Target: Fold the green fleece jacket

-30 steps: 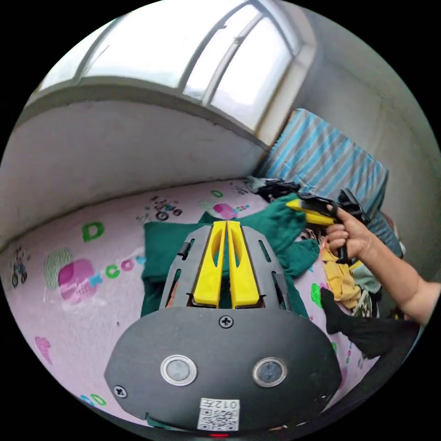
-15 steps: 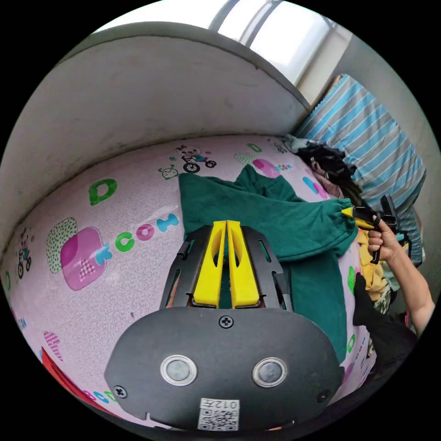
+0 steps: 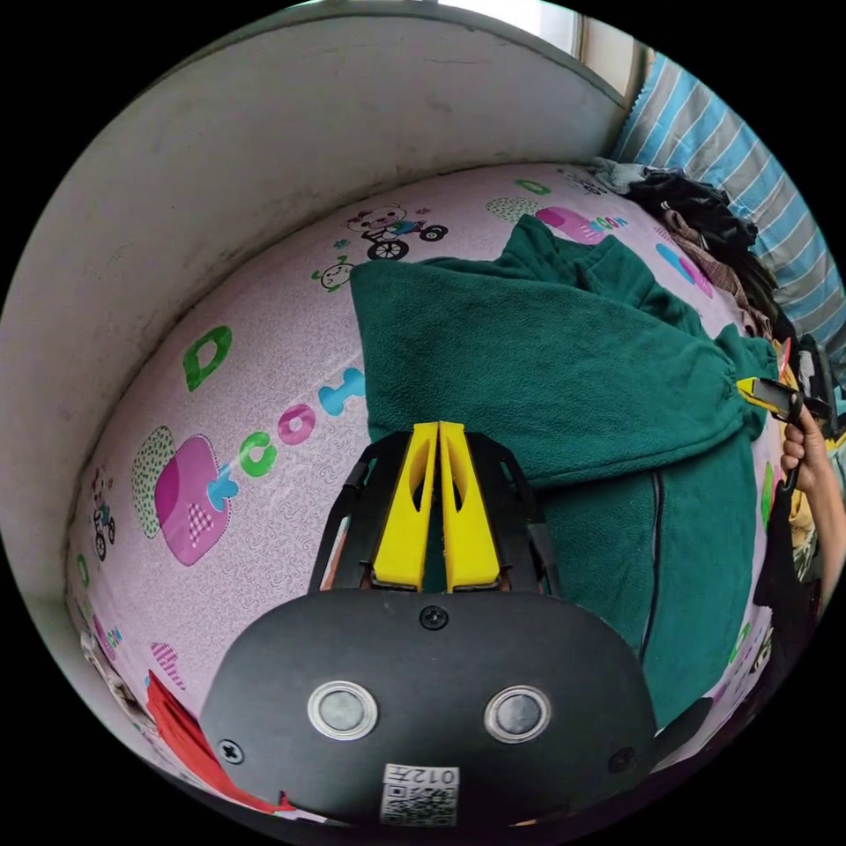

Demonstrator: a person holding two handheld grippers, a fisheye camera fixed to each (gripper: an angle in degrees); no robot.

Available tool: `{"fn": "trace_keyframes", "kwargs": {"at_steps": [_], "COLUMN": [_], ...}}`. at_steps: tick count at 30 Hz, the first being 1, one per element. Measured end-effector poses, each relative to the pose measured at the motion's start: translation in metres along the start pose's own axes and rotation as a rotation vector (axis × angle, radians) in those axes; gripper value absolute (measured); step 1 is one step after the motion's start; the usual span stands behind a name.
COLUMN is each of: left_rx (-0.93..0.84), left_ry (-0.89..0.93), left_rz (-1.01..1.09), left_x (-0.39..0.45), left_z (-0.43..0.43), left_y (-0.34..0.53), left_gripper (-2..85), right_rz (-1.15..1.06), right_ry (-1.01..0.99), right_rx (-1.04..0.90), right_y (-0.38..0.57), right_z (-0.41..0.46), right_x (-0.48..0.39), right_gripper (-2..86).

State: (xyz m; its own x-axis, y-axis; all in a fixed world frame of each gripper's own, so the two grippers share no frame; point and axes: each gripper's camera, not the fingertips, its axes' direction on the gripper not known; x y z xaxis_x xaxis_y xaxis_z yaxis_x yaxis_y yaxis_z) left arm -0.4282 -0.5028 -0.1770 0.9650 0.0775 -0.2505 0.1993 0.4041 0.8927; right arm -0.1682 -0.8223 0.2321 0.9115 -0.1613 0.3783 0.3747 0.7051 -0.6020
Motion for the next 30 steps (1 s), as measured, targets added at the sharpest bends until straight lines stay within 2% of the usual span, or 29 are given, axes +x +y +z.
{"fn": "trace_keyframes", "kwargs": {"at_steps": [2,6,9,11,13,20,24,26,30], "left_rx": [0.006,0.028,0.034,0.038,0.045,0.001,0.146,0.183,0.144], "left_ry": [0.024,0.043,0.006,-0.012,-0.021,-0.03,-0.056,0.012,0.231], "left_rz": [-0.017,-0.044,-0.017,0.011,0.04,0.032,-0.01,0.025,0.135], "left_x": [-0.003,-0.006,0.001,0.003,0.004,0.003,0.008,0.022,0.086], "left_z": [0.006,0.018,0.025,0.029,0.035,0.045,0.014,0.008,0.027], "left_y": [-0.001,-0.002,-0.003,-0.004,-0.004,-0.014,-0.017,-0.02,-0.03], "left_gripper": [-0.2,-0.2,-0.2,-0.2,-0.2,-0.1,0.1,0.3,0.5], "right_rz": [-0.02,-0.162,-0.297,-0.338,-0.339,-0.223,-0.188,-0.203,-0.226], "right_ry": [0.079,-0.021,0.034,0.192,0.221,0.112,0.1,0.094,0.042], "right_rx": [0.113,0.147,0.046,-0.034,-0.046,-0.02,0.023,0.1,0.139], "right_y": [0.003,0.004,0.004,0.008,0.012,0.009,0.012,0.013,0.001], "right_z": [-0.021,-0.025,0.002,0.025,0.033,0.029,0.014,0.002,0.006], "right_x": [-0.004,-0.032,-0.06,-0.062,-0.052,-0.029,-0.025,-0.026,-0.031], "right_gripper": [0.6,-0.6,-0.8,-0.9,-0.9,-1.0,-0.9,-0.9,-0.8]}}
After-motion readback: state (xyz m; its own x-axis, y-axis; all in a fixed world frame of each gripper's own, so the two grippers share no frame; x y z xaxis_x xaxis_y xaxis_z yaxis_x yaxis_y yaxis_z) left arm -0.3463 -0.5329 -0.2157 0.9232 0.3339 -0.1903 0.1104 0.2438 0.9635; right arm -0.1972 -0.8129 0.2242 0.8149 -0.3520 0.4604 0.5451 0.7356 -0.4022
